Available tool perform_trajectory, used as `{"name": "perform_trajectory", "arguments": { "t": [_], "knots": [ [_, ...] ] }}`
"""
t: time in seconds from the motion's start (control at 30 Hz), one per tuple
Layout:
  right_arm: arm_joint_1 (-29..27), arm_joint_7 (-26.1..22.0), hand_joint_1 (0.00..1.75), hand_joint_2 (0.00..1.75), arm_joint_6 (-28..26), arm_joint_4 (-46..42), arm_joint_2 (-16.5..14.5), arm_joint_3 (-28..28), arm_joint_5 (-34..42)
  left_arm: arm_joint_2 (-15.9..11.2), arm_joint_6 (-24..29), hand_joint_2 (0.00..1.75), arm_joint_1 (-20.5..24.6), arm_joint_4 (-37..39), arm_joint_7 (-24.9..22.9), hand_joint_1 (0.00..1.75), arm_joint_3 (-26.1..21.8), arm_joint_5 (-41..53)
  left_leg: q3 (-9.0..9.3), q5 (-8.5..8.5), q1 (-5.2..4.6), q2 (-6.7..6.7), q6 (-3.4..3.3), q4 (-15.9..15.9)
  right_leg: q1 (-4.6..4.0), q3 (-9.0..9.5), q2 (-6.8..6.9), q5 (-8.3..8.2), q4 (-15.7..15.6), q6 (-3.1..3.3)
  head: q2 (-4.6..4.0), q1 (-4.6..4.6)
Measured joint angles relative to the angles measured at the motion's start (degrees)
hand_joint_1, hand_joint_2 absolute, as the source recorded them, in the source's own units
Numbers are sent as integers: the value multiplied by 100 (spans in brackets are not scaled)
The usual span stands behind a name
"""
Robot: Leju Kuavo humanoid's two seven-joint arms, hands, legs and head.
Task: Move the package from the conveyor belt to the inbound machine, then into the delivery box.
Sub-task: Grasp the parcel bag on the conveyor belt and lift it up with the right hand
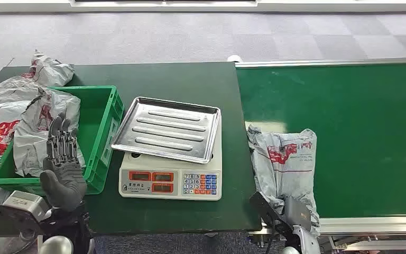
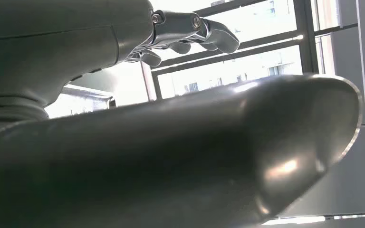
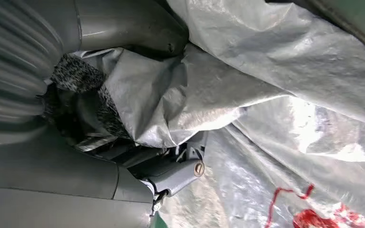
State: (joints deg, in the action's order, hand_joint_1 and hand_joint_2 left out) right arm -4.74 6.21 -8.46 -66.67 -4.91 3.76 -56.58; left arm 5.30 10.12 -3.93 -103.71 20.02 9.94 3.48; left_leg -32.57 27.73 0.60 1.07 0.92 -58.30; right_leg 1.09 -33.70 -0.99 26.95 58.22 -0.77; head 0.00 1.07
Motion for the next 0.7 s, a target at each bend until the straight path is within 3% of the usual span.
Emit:
{"name": "perform_trajectory", "arguments": {
  "t": [0.37,0.57,0.7],
  "knots": [
    [-80,-180,175,175,-77,-163,-65,119,-2,24,0,0,-6,-4,-13,0,0,48,-2,0,0,1,0,0,0,-1,0,1,0,0,0,0],
    [-243,-166,175,175,-839,-708,-95,275,-679,49,2,0,-115,-85,8,0,-5,57,-11,0,-2,2,0,0,2,-8,1,1,0,0,0,1],
    [-315,-110,175,175,-983,-1220,-100,420,-907,65,2,0,-188,-142,46,0,-9,61,-13,1,-3,2,0,0,3,-11,1,1,0,-1,0,-1]
  ]
}}
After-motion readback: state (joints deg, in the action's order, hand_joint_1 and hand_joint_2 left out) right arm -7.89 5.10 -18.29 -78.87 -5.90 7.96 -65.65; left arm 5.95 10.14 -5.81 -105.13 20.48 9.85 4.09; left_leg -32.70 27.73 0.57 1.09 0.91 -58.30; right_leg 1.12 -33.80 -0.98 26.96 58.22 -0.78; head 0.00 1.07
